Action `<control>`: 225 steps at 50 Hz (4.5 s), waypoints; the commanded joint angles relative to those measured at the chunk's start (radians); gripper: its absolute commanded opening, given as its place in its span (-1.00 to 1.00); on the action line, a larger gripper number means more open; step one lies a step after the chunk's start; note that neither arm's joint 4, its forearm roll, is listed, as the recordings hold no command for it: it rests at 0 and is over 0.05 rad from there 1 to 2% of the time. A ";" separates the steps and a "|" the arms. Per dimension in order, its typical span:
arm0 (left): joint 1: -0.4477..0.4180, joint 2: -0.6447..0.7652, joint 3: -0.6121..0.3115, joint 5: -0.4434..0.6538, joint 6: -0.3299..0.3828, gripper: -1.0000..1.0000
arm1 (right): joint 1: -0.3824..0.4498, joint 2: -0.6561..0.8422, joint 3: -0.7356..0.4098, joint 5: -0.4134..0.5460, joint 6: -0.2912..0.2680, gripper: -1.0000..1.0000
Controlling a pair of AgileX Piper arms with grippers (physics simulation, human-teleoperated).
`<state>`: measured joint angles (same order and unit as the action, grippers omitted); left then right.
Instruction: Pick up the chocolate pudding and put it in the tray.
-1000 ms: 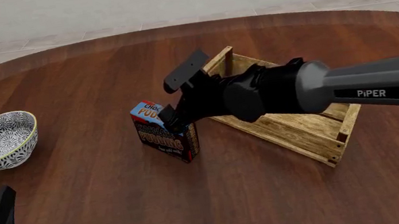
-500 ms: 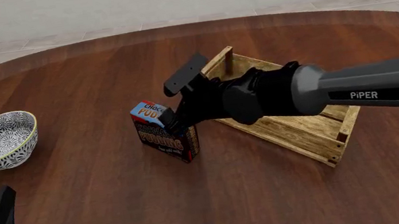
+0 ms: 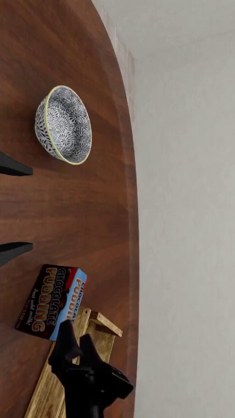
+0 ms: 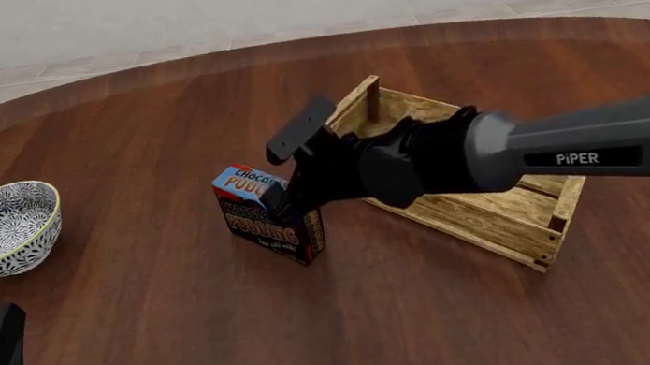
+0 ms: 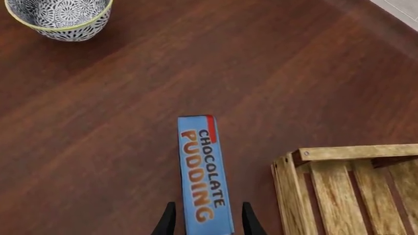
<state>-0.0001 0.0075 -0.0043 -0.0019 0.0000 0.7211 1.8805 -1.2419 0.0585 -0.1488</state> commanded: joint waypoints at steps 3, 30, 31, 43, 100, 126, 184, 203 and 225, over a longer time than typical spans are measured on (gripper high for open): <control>0.000 0.000 0.000 0.000 0.000 1.00 | -0.003 0.019 0.004 -0.012 0.007 1.00; 0.000 0.000 0.000 0.000 0.000 1.00 | -0.003 0.062 -0.003 -0.023 0.001 1.00; 0.000 0.000 0.000 0.000 0.000 1.00 | -0.004 0.063 -0.004 -0.021 0.002 1.00; 0.000 0.000 0.000 0.000 0.000 1.00 | -0.004 0.069 -0.003 -0.024 0.003 1.00; 0.000 0.000 0.000 0.000 0.000 1.00 | 0.007 -0.006 0.043 -0.030 -0.081 -1.00; 0.000 0.000 0.000 0.000 0.000 1.00 | -0.129 -0.428 0.109 0.143 -0.267 -1.00; 0.000 0.000 0.000 0.000 0.000 1.00 | -0.463 -0.486 0.230 0.111 -0.351 -1.00; 0.000 0.000 0.000 0.000 0.000 1.00 | -0.488 -0.415 0.279 0.036 -0.312 -1.00; 0.000 0.000 0.000 0.000 0.000 1.00 | -0.488 -0.337 0.322 -0.047 -0.273 -1.00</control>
<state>-0.0001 0.0075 -0.0043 -0.0019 0.0000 0.2330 1.5124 -0.9328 0.0447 -0.4556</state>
